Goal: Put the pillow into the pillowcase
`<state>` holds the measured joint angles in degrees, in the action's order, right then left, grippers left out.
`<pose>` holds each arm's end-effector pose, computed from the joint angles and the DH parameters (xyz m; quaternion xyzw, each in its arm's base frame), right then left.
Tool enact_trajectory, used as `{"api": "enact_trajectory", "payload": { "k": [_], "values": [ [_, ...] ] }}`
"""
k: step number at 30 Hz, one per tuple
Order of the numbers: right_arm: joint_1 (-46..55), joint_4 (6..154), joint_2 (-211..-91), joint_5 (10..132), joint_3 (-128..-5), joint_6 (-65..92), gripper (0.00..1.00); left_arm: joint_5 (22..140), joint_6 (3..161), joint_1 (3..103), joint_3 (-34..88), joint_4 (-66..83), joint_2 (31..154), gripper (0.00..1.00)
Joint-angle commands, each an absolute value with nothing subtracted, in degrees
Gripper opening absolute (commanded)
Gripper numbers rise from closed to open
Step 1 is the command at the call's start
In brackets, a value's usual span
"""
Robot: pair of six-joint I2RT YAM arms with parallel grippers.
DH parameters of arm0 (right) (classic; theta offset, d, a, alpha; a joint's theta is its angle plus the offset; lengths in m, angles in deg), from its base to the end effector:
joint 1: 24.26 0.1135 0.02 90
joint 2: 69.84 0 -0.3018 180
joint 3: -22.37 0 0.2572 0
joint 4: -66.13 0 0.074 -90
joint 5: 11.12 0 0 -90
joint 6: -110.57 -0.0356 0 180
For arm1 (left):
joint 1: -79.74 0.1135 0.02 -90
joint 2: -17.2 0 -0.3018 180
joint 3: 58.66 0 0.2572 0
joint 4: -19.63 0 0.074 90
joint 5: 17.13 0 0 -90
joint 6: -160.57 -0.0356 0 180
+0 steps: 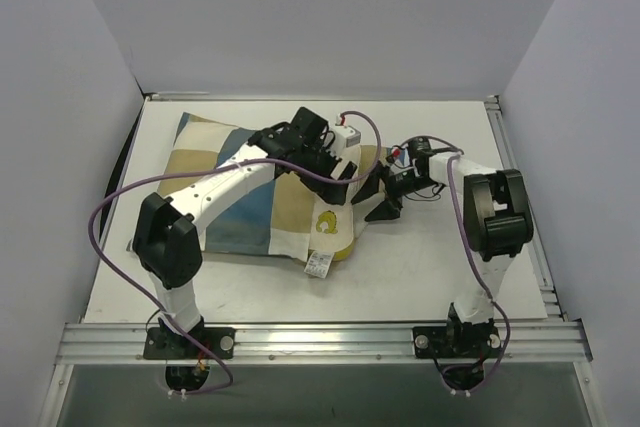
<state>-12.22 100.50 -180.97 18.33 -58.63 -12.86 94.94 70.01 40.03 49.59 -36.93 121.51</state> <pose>0.3756 0.1118 0.1833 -0.0470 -0.8483 -0.5272 0.0142 0.3116 -0.2762 0.3386 0.3776 0.8518 -0.2762 0.2356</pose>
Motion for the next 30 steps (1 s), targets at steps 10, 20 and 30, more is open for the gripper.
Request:
{"api": "enact_trajectory", "payload": {
  "k": [10, 20, 30],
  "values": [
    [-18.11, 103.53, -181.35, 37.21, -64.59, -8.08, 0.43, 60.24, 78.38, 27.71, 55.72, -33.59, 130.91, 0.97],
    [-17.14, 105.45, -191.74, 44.34, -65.3, -10.11, 0.48, 44.57, 82.78, 27.09, 60.04, -37.63, 141.82, 0.97],
    [-17.84, 110.9, -192.54, 46.71, -69.25, -5.63, 0.5, 90.11, 77.17, 39.2, 59.25, -35.8, 132.53, 0.0]
  ]
}}
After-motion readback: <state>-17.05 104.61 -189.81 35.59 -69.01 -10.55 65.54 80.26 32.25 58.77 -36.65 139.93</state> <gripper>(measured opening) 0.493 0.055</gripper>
